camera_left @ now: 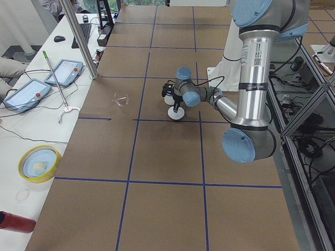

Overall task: Place funnel on cup
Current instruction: 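Carry the lid beside the mug nearer the robot and set it down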

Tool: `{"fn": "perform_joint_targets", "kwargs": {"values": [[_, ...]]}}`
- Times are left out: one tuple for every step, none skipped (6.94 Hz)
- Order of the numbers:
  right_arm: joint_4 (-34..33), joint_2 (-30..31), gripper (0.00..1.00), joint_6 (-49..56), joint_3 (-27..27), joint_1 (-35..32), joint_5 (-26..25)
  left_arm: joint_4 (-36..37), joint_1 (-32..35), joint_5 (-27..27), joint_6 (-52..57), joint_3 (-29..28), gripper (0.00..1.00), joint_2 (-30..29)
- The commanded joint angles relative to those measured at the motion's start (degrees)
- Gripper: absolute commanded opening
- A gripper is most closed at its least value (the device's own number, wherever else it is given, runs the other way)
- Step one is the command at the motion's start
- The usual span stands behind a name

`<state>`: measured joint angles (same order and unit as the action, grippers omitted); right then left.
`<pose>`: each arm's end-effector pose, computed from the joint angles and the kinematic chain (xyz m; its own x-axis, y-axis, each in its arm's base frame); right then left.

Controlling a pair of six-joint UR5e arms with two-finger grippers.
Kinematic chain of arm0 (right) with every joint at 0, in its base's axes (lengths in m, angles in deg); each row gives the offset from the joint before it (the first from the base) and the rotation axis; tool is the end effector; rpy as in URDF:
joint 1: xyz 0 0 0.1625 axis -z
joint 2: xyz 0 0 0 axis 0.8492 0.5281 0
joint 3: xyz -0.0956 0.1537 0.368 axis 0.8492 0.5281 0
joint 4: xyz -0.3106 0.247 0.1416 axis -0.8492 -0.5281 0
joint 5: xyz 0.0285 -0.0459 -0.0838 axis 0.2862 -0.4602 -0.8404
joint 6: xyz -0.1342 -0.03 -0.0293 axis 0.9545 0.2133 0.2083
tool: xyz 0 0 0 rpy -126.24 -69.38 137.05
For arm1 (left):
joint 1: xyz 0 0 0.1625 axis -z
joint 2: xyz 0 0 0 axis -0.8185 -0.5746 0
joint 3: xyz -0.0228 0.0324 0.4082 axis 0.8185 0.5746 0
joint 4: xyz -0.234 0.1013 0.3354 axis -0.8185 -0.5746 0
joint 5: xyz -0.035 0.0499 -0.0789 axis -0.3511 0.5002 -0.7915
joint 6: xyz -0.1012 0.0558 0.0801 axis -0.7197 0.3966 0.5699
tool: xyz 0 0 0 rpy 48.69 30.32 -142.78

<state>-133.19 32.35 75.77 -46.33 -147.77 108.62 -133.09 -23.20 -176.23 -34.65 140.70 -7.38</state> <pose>0.0379 -0.4593 0.7166 0.7520 -0.0401 0.6579 0.0016 0.9983 0.0590 0.4126 -0.3625 0.4158 0.6384 0.2168 -0.7385 -0.0450 0.9684 0.2454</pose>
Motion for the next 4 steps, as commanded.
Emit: {"fn": "perform_joint_targets", "kwargs": {"values": [[0.00, 0.00, 1.00, 0.00, 0.00, 0.00, 0.00, -0.02, 0.08, 1.58, -0.07, -0.19, 1.00, -0.10], [0.00, 0.00, 1.00, 0.00, 0.00, 0.00, 0.00, -0.02, 0.35, 1.59, -0.07, 0.33, 1.00, -0.19], [0.00, 0.00, 1.00, 0.00, 0.00, 0.00, 0.00, -0.11, 1.13, 1.59, 0.28, 2.52, 1.00, -0.28], [0.00, 0.00, 1.00, 0.00, 0.00, 0.00, 0.00, -0.02, 4.45, 1.33, -0.32, 5.06, 1.00, -0.54]]}}
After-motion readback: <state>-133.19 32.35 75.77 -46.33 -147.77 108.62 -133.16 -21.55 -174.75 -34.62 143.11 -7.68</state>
